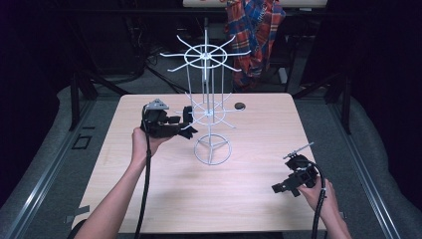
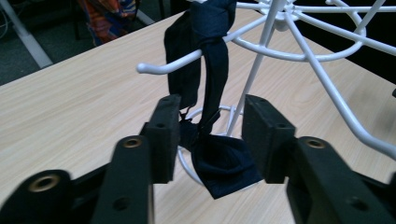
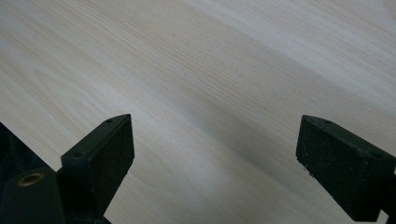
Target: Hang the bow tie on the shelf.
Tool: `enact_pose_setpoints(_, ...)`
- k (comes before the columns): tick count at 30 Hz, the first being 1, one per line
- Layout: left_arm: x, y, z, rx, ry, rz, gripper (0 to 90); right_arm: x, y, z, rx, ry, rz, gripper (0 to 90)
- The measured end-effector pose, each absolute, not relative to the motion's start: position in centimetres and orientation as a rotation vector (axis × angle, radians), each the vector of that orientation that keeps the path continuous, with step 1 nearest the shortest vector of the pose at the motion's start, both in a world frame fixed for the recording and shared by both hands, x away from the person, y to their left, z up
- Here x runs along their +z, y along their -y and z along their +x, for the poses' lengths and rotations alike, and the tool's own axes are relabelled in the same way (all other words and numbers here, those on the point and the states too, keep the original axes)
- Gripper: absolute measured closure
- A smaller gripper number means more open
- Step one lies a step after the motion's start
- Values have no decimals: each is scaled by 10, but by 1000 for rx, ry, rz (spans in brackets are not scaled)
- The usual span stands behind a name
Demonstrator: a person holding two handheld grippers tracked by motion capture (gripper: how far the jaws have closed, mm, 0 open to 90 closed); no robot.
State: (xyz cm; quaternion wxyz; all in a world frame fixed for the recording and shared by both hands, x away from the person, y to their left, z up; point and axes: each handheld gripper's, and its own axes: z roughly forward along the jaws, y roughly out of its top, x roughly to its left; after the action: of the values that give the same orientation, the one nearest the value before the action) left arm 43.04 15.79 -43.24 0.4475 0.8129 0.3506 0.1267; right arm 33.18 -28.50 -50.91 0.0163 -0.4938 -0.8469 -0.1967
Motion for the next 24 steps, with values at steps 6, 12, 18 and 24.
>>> enact_pose_setpoints(6, -428, -168, 428, 305, -908, 2025, 377, -509, 284, 330, -641, 2618, -1566, 110)
enact_pose_setpoints(12, -425, -178, 422, 316, -937, 2035, 290, -509, 285, 331, -622, 2626, -1549, 110)
enact_pose_setpoints(18, -423, -187, 413, 339, -952, 2069, 202, -508, 286, 331, -623, 2613, -1552, 110)
enact_pose_setpoints(24, -422, -199, 404, 347, -996, 2097, 153, -507, 285, 331, -600, 2641, -1556, 110)
